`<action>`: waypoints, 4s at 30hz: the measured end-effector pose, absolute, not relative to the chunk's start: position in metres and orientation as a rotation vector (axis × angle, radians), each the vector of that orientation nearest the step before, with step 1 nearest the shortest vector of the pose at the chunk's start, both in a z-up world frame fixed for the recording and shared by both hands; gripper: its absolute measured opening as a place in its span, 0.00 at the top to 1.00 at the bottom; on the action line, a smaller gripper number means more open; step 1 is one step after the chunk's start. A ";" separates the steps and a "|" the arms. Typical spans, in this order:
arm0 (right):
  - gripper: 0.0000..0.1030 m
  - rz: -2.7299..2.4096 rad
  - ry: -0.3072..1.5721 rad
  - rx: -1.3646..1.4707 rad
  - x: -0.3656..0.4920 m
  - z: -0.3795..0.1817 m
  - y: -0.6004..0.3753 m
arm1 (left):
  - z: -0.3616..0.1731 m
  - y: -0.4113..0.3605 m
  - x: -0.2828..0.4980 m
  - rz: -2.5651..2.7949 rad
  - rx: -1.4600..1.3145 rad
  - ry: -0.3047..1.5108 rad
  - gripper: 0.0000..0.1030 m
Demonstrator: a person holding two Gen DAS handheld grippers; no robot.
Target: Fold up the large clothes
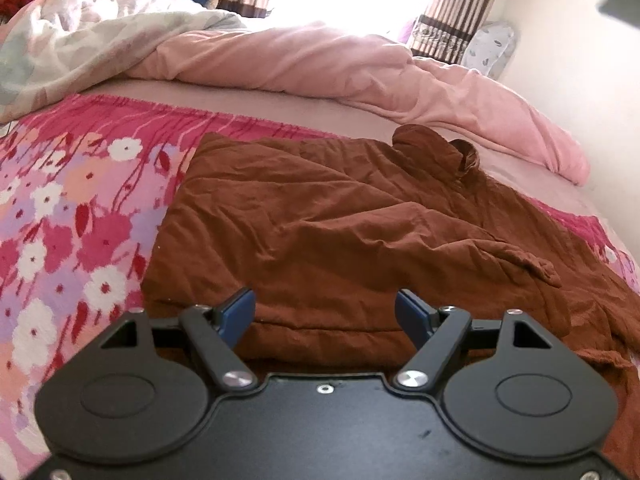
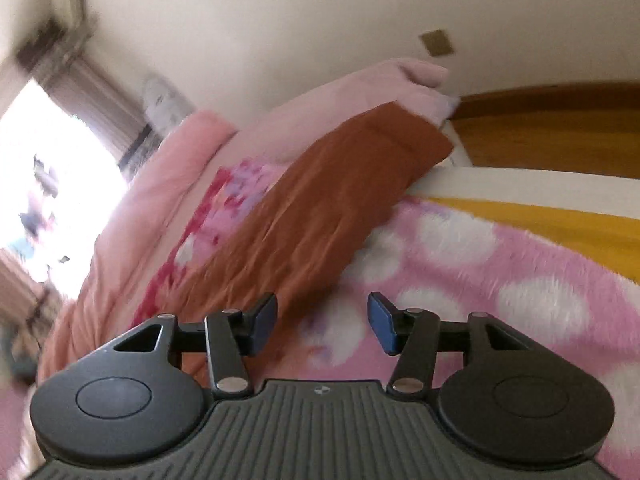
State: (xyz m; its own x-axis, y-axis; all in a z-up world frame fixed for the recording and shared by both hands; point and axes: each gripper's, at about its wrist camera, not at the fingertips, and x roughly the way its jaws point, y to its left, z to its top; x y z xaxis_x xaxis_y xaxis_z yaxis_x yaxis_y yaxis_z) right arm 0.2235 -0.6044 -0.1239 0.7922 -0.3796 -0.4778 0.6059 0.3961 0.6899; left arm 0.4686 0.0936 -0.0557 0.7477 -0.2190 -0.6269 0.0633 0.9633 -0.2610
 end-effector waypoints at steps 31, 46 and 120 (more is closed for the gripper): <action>0.93 -0.316 0.000 0.537 0.305 0.044 -0.466 | -0.043 0.100 0.461 -0.192 -0.247 0.671 0.24; 0.40 0.199 0.358 0.364 0.398 -0.014 -0.240 | -0.053 0.076 0.476 -0.456 -0.586 0.739 0.24; 0.72 -0.274 0.561 0.370 0.450 -0.092 -0.369 | -0.073 -0.013 0.556 -0.407 -0.209 0.718 0.46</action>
State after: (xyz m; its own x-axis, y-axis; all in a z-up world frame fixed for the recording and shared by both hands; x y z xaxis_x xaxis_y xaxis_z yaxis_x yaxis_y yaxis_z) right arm 0.4495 -0.3691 -0.0921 0.8135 -0.1512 -0.5616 0.3499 0.8985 0.2650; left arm 0.5557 -0.0126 -0.0727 0.6792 -0.4304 -0.5945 0.2891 0.9014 -0.3224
